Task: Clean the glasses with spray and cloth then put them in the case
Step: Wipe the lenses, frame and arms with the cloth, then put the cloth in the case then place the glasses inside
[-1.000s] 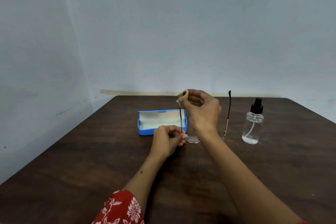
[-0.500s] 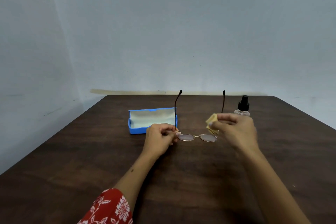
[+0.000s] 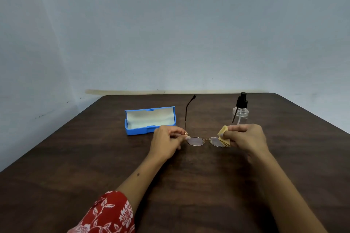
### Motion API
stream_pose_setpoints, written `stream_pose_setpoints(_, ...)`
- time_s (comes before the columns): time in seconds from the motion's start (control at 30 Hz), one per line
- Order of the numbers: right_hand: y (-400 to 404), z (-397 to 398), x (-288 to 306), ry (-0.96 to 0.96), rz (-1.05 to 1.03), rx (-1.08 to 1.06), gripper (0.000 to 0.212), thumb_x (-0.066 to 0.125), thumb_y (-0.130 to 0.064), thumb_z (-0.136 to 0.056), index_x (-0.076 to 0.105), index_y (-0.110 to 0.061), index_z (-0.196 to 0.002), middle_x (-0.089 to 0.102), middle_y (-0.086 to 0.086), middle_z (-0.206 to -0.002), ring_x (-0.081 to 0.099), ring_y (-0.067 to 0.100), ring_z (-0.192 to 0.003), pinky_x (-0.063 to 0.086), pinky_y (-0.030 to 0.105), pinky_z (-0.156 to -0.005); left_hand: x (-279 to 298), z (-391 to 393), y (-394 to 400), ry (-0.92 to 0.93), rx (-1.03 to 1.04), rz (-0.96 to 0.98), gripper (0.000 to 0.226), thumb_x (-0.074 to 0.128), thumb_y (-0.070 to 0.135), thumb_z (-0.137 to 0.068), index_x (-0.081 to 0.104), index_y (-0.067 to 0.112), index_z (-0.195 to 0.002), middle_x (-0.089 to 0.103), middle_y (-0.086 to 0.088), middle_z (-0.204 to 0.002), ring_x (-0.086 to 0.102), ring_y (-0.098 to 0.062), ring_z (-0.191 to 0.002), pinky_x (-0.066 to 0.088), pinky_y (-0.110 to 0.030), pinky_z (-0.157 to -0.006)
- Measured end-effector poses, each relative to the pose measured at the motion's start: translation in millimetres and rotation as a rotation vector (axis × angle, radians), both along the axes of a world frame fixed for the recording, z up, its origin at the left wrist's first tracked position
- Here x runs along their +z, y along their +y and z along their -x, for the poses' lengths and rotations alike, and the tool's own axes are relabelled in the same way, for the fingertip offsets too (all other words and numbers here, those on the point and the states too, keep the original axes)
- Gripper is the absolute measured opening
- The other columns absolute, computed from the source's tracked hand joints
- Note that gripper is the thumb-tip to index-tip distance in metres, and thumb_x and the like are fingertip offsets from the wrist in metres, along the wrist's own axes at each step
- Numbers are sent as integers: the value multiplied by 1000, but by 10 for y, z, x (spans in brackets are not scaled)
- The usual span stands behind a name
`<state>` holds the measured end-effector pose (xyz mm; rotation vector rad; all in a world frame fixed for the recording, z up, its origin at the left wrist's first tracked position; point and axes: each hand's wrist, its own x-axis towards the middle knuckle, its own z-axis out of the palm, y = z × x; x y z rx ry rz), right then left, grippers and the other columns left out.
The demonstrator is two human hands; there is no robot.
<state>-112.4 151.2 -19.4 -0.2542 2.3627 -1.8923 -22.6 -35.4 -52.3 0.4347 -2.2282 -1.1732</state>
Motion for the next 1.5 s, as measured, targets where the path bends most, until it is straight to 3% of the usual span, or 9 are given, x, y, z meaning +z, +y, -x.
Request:
stream_pose_setpoints(0.13, 10, -48, -25, -22, 23, 52, 16, 78, -1, -66, 73, -15, -70, 72, 11, -77, 70, 24, -79, 59, 41, -73, -16, -1, 1, -35, 23, 13, 8, 79, 22, -73, 72, 24, -75, 73, 5, -69, 58, -9, -45, 53, -26, -57)
stream_pose_setpoints(0.27, -2, -169, 16, -148, 202, 177, 22, 67, 4, -74, 71, -12, -89, 69, 6, -79, 66, 11, -64, 52, 23, -50, -7, -4, -28, -81, -8, 23, 12, 82, 19, -70, 74, 19, -79, 74, 0, -71, 66, -15, -61, 55, -29, -63)
stream_pose_setpoints(0.47, -22, -350, 67, -301, 311, 390, 32, 48, 4, -86, 69, -19, -91, 66, 6, -82, 62, 17, -71, 55, 34, -65, 157, -126, -77, -210, -57, -78, 35, 84, 13, -65, 71, 11, -98, 73, 0, -82, 69, -12, -76, 56, -21, -67)
stream_pose_setpoints(0.57, -12, -420, 63, -324, 325, 482, 22, 50, -4, -90, 69, -14, -93, 69, 7, -81, 66, 18, -73, 57, 34, -66, 262, -342, -53, -129, 75, 55, 24, 83, 18, -68, 73, 18, -89, 73, 4, -82, 67, -5, -78, 55, -22, -73)
stream_pose_setpoints(0.7, -72, -561, 58, -239, 326, 612, 14, 62, 0, -84, 66, -8, -95, 72, 9, -80, 68, 13, -66, 57, 27, -57, 321, -706, 228, 199, 25, -57, 13, 79, 18, -72, 73, 26, -79, 73, 9, -74, 67, -1, -70, 57, -20, -64)
stream_pose_setpoints(0.93, -249, -766, 158, 98, 204, 745, 11, 63, 4, -83, 66, -6, -85, 72, 10, -70, 67, 13, -59, 53, 22, -49, 325, -949, 327, 223, -155, -128, 18, 76, 6, -73, 73, 13, -90, 75, -4, -83, 71, -15, -76, 57, -25, -65)
stream_pose_setpoints(1.1, -305, -737, 167, 331, 109, 763, 13, 74, -8, -75, 75, -21, -77, 73, 1, -91, 70, 11, -87, 56, 26, -70, 347, -1083, 260, 233, -183, -201, 20, 74, 23, -70, 72, 11, -86, 72, -10, -75, 69, -20, -65, 55, -23, -55)
stream_pose_setpoints(1.33, -418, -797, 173, 276, 220, 893, 13, 75, -23, -67, 76, -24, -80, 75, 1, -91, 70, 13, -88, 54, 19, -73, 327, -1181, 171, 182, -210, -82, 22, 67, 37, -74, 64, 16, -74, 63, 4, -72, 59, -12, -69, 50, -24, -62)
stream_pose_setpoints(1.5, -532, -861, 179, 166, 236, 952, 14, 64, -7, -84, 69, -20, -80, 71, -1, -78, 66, 10, -75, 54, 20, -65, 334, -1244, 103, 137, -269, -173, 19, 64, 35, -81, 64, 28, -64, 63, 11, -72, 58, -6, -73, 47, -20, -69)
